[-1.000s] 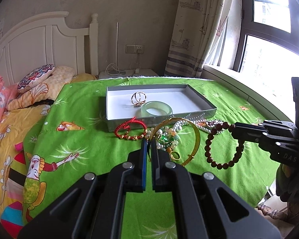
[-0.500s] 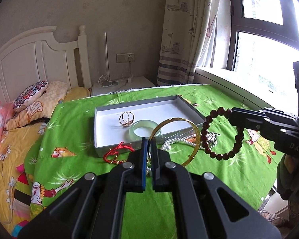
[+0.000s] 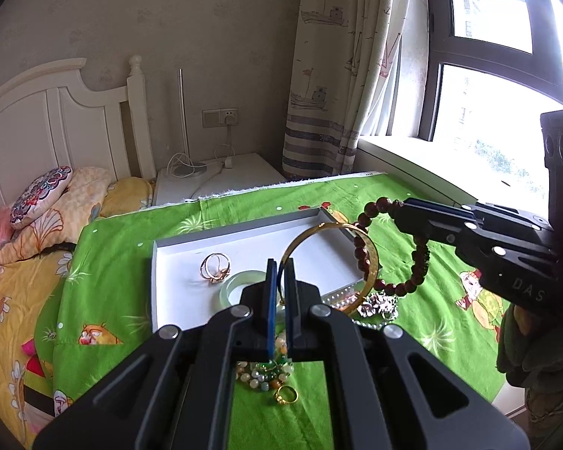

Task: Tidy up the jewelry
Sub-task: 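Carry the red bead bracelet and gold bangle into the box and release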

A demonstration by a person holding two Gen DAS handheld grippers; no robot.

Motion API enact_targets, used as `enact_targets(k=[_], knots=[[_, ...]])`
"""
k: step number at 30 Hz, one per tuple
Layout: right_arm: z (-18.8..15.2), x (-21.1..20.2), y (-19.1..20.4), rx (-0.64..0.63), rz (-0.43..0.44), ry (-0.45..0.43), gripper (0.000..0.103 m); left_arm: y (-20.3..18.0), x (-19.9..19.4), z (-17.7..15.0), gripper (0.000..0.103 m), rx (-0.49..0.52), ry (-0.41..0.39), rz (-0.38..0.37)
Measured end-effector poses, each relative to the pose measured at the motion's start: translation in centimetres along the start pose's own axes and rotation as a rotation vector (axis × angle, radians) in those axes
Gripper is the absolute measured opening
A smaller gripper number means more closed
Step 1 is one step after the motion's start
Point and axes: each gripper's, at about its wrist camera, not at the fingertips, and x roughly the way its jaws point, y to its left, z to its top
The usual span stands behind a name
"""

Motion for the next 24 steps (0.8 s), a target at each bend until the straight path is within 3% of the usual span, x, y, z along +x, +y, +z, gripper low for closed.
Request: enact_targets(k=[7,18,23,24], knots=[[0.9,3.3,-2.1,0.023,-0.068,0.021,0.012,1.0,5.5,2.7,0.003,-0.086,0.077,-0.049],[0.1,12.1,-5.3,0.004,-0.255,0.146,0.012,4.4,18.9,2.7,0.004,-0.277,0.316,0.009],[-1.1,16.2,-6.1,0.013,-0.243,0.244,0.014,7.0,21.6,1.1,0.014,-0.39,0.393,0.032],[-1.2,16.3,-6.3,0.026,-0.236,0.251,0.014,7.4,21.3,1.0,0.023,-0.4,0.386,0.028]])
